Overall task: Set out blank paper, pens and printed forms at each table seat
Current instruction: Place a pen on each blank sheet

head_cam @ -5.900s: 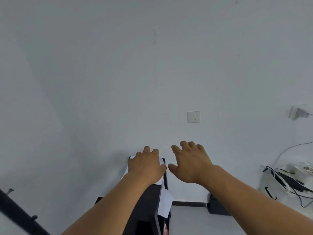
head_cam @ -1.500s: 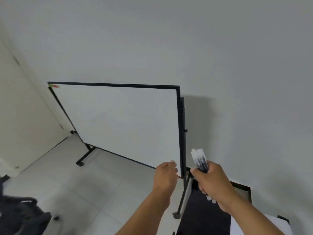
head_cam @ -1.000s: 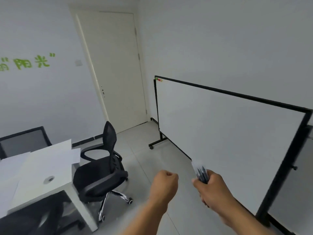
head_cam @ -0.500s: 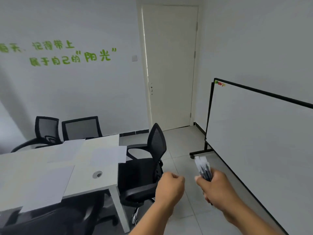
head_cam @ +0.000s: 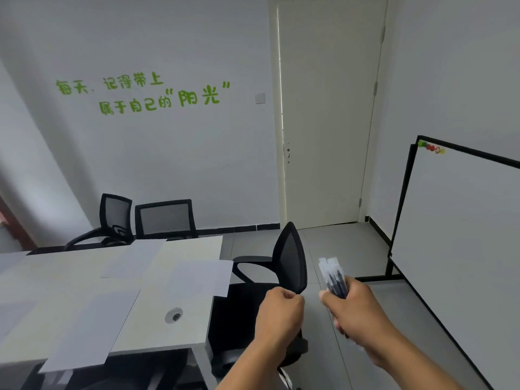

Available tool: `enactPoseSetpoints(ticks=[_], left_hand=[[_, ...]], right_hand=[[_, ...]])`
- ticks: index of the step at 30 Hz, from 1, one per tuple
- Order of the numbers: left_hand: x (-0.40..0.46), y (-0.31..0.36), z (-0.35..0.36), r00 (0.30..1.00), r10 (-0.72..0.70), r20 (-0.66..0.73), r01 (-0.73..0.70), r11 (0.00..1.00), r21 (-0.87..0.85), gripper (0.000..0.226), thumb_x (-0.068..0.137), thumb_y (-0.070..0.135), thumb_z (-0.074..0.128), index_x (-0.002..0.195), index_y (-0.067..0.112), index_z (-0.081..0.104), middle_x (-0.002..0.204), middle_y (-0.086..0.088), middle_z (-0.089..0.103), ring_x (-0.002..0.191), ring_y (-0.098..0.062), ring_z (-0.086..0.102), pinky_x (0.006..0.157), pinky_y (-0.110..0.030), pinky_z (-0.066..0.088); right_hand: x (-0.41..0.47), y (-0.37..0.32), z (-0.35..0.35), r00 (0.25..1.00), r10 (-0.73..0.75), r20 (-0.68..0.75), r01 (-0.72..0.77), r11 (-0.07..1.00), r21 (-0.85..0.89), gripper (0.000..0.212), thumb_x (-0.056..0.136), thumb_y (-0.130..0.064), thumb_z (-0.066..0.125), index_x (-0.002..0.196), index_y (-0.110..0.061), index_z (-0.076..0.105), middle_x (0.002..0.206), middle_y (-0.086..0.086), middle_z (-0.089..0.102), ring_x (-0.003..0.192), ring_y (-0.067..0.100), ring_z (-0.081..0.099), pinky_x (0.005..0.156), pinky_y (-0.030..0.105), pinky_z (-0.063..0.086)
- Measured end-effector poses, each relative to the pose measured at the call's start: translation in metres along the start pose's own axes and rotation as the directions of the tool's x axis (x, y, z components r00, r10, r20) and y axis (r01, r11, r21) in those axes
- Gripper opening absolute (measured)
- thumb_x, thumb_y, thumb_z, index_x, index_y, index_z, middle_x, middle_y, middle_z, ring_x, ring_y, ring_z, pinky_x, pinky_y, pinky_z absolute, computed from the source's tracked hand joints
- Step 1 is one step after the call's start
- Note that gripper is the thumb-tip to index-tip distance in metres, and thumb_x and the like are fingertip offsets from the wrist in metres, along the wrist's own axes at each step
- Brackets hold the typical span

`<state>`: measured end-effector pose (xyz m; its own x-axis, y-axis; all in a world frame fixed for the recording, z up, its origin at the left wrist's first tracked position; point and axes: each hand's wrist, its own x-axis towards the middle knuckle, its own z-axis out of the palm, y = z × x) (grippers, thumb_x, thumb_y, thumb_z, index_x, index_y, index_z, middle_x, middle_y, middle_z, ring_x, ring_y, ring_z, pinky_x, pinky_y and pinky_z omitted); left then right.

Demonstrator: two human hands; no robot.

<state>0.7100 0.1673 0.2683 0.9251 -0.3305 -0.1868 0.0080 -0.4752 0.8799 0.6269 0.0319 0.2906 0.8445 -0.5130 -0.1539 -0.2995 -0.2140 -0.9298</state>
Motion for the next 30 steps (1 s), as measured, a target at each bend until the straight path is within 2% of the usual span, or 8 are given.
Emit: enactPoseSetpoints(ticks=[4, 7, 11, 15, 21, 24, 26, 30], left_hand=[[0.068, 0.033, 0.04, 0.997, -0.037, -0.062, 0.035, 0.998, -0.042, 0.037, 0.09, 0.02, 0.057, 0.057, 0.026, 0.04, 0.058, 0.004, 0.041, 0.057, -0.017, 0.038, 0.06, -0.036, 0.035], [0.106, 0.055, 0.058, 0.995, -0.074, -0.072, 0.07, 0.996, -0.055, 0.036, 0.09, 0.02, 0.057, 0.058, 0.026, 0.043, 0.051, 0.011, 0.042, 0.051, -0.013, 0.04, 0.06, -0.033, 0.037], [0.156, 0.097, 0.079, 0.988, -0.09, -0.128, 0.077, 0.992, -0.103, 0.034, 0.092, 0.02, 0.055, 0.062, 0.029, 0.042, 0.046, 0.013, 0.04, 0.04, -0.009, 0.036, 0.05, -0.026, 0.032], [0.199, 0.122, 0.091, 0.982, -0.096, -0.164, 0.082, 0.993, -0.086, 0.042, 0.09, 0.016, 0.053, 0.054, 0.025, 0.035, 0.053, 0.005, 0.033, 0.055, -0.021, 0.03, 0.056, -0.031, 0.03], [0.271, 0.148, 0.106, 0.966, -0.139, -0.219, 0.106, 0.982, -0.159, 0.018, 0.087, 0.02, 0.053, 0.069, 0.022, 0.055, 0.065, -0.004, 0.05, 0.064, -0.021, 0.048, 0.063, -0.036, 0.045], [0.32, 0.15, 0.111, 0.958, -0.154, -0.244, 0.111, 0.977, -0.18, 0.024, 0.093, 0.017, 0.054, 0.07, 0.022, 0.053, 0.064, -0.003, 0.047, 0.061, -0.019, 0.044, 0.061, -0.034, 0.04], [0.358, 0.15, 0.113, 0.957, -0.157, -0.246, 0.11, 0.975, -0.192, 0.032, 0.095, 0.016, 0.054, 0.065, 0.024, 0.046, 0.057, 0.003, 0.042, 0.052, -0.015, 0.037, 0.055, -0.03, 0.034], [0.429, 0.156, 0.108, 0.955, -0.162, -0.247, 0.115, 0.974, -0.193, 0.044, 0.094, 0.014, 0.055, 0.057, 0.026, 0.035, 0.051, 0.008, 0.031, 0.044, -0.011, 0.025, 0.054, -0.032, 0.029]], right_hand=[[0.089, 0.002, -0.033, 0.999, -0.036, 0.027, 0.037, 0.999, -0.024, 0.015, 0.1, -0.022, 0.066, 0.093, -0.009, 0.06, 0.064, 0.005, 0.052, 0.054, 0.019, 0.049, 0.053, 0.034, 0.045], [0.141, -0.003, -0.053, 0.998, -0.057, 0.035, 0.059, 0.997, -0.049, 0.016, 0.1, -0.021, 0.065, 0.098, -0.006, 0.061, 0.066, 0.005, 0.054, 0.056, 0.02, 0.051, 0.055, 0.036, 0.047], [0.213, -0.019, -0.087, 0.991, -0.085, 0.105, 0.091, 0.994, -0.056, 0.013, 0.101, -0.022, 0.064, 0.095, -0.011, 0.06, 0.066, 0.006, 0.053, 0.055, 0.019, 0.049, 0.05, 0.033, 0.043], [0.266, -0.031, -0.101, 0.983, -0.1, 0.151, 0.109, 0.993, -0.051, 0.015, 0.101, -0.021, 0.063, 0.096, -0.008, 0.059, 0.066, 0.007, 0.054, 0.055, 0.019, 0.049, 0.05, 0.032, 0.044], [0.35, -0.043, -0.108, 0.975, -0.108, 0.195, 0.119, 0.992, -0.041, 0.014, 0.1, -0.019, 0.064, 0.09, -0.013, 0.057, 0.064, 0.006, 0.05, 0.054, 0.019, 0.046, 0.049, 0.031, 0.043], [0.396, -0.05, -0.106, 0.97, -0.106, 0.22, 0.122, 0.991, -0.061, 0.013, 0.1, -0.019, 0.065, 0.092, -0.012, 0.057, 0.065, 0.006, 0.05, 0.053, 0.02, 0.045, 0.048, 0.032, 0.04], [0.431, -0.056, -0.102, 0.967, -0.112, 0.23, 0.134, 0.988, -0.082, 0.013, 0.099, -0.02, 0.065, 0.092, -0.013, 0.057, 0.064, 0.006, 0.05, 0.052, 0.019, 0.046, 0.049, 0.033, 0.04], [0.502, -0.076, -0.09, 0.962, -0.121, 0.245, 0.154, 0.981, -0.118, 0.013, 0.1, -0.021, 0.065, 0.092, -0.014, 0.058, 0.063, 0.005, 0.051, 0.053, 0.02, 0.046, 0.05, 0.033, 0.04]])
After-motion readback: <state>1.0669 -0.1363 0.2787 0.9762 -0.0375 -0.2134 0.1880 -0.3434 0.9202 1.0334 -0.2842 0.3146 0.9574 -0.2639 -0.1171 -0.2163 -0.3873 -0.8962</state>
